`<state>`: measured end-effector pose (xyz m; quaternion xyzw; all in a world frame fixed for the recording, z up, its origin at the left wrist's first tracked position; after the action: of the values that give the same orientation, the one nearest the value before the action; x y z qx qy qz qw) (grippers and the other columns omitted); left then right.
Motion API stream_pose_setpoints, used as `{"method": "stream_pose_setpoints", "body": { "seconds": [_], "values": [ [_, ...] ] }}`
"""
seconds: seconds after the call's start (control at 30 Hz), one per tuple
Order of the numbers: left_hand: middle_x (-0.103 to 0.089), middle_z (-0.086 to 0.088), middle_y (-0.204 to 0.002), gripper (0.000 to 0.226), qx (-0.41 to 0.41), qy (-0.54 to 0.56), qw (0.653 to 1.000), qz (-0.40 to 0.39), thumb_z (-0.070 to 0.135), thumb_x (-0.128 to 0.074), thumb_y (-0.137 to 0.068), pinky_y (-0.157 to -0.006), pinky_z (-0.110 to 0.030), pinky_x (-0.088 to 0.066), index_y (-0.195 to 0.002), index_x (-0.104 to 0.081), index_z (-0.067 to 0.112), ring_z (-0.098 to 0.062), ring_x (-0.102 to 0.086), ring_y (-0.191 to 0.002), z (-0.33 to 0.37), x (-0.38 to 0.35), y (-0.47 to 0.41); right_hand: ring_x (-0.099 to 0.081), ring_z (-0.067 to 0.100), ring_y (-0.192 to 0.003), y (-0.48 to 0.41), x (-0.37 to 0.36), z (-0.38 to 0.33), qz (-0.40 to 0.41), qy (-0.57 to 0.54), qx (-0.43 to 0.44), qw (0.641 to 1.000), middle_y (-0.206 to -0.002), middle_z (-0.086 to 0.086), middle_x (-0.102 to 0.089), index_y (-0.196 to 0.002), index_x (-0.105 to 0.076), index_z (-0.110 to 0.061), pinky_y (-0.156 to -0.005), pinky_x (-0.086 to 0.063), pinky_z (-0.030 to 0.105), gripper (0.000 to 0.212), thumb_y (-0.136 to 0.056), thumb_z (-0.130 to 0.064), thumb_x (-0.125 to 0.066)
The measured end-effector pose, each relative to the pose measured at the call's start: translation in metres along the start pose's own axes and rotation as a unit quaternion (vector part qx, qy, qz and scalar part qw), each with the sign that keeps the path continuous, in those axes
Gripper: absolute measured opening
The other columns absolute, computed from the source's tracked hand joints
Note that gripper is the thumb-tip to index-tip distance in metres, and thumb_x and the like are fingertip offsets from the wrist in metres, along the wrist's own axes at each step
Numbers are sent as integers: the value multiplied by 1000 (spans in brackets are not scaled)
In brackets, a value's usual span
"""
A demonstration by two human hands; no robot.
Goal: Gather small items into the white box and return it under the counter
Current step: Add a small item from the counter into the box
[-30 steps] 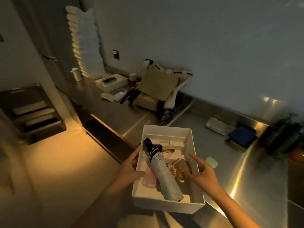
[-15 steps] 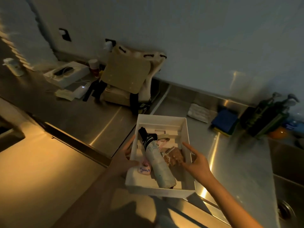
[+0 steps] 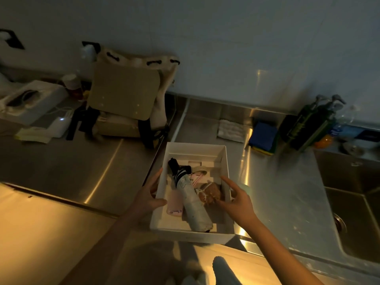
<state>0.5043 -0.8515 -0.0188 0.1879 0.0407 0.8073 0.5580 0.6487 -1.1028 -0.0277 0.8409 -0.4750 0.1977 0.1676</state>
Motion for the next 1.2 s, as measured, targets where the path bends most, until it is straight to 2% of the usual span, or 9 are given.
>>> {"method": "stream_pose_setpoints", "body": {
  "seconds": [0.17,0.3,0.37,0.43,0.6,0.77,0.93,1.03,1.2],
  "values": [
    [-50,11,-128,102,20,15,1000,-13,2,-78,-71,-68,-17,-54,-141,-22,52,-1,-55,-107,-9,7,-13,-52,3,-104,0,-10,0,0,-9,-29,1000,-108,-33,-49,-120,-39,-63,-75,-46,11,69,-74,-31,-79],
    [-49,21,-120,101,32,48,998,-5,8,-79,-72,-74,-24,-55,-141,-23,56,1,-57,-102,-17,7,-14,-51,5,-111,2,-5,-1,-35,-43,-46,997,-122,-19,-47,-137,-32,-52,-75,-49,12,69,-81,-41,-71],
    [-48,18,-124,99,28,43,999,-1,8,-77,-74,-80,-35,-56,-141,-23,56,-6,-57,-106,-19,7,-14,-55,4,-107,5,0,-4,-49,-104,-48,992,-126,-16,-47,-138,-26,-55,-75,-52,16,61,-87,-48,-58],
    [-47,12,-130,97,18,43,999,0,5,-75,-75,-85,-42,-56,-139,-23,57,-14,-56,-113,-19,8,-15,-61,14,-103,7,10,-2,-13,-136,-63,989,-126,-7,-52,-137,-27,-53,-75,-55,24,52,-90,-49,-47],
    [-48,2,-134,96,-5,38,999,9,-3,-72,-76,-89,-52,-53,-134,-24,56,-23,-56,-117,-19,7,-17,-57,19,-110,5,38,31,111,31,-55,992,-128,4,-58,-140,-40,-34,-90,-51,36,52,-91,-35,-60],
    [-47,10,-130,96,-3,34,999,-9,-1,-73,-76,-84,-48,-55,-132,-24,60,-15,-57,-110,-24,8,-20,-40,26,-131,-19,43,62,59,187,-41,980,-145,1,-44,-143,-37,-29,-105,-40,44,71,-80,-37,-71],
    [-46,11,-131,98,-3,19,1000,-17,-1,-74,-76,-80,-39,-57,-140,-20,50,-9,-56,-109,-26,8,-22,-40,25,-129,-39,34,84,24,205,-91,974,-142,2,-46,-143,-36,-27,-103,-40,40,81,-74,-36,-78],
    [-49,13,-126,97,1,7,1000,-10,2,-76,-75,-71,-25,-55,-136,-22,55,-11,-56,-109,-25,8,-22,-45,23,-123,-46,35,92,27,217,-101,971,-133,4,-52,-138,-46,-20,-102,-42,37,75,-72,-30,-80],
    [-53,14,-117,95,21,-1,1000,4,9,-79,-73,-62,-19,-53,-119,-24,71,-6,-59,-100,-27,8,-22,-49,23,-114,-53,39,101,42,227,-116,966,-124,7,-53,-129,-55,-15,-99,-44,34,61,-74,-24,-79]
  ]
}}
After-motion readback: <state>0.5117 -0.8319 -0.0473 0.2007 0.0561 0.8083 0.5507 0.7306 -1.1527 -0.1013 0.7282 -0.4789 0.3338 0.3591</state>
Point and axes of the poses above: each hand's wrist, its own y-axis away from the middle knuckle, its own x-axis out of the back of the hand, z = x × y, the point moved 3 cm from there along -y, towards the middle knuckle
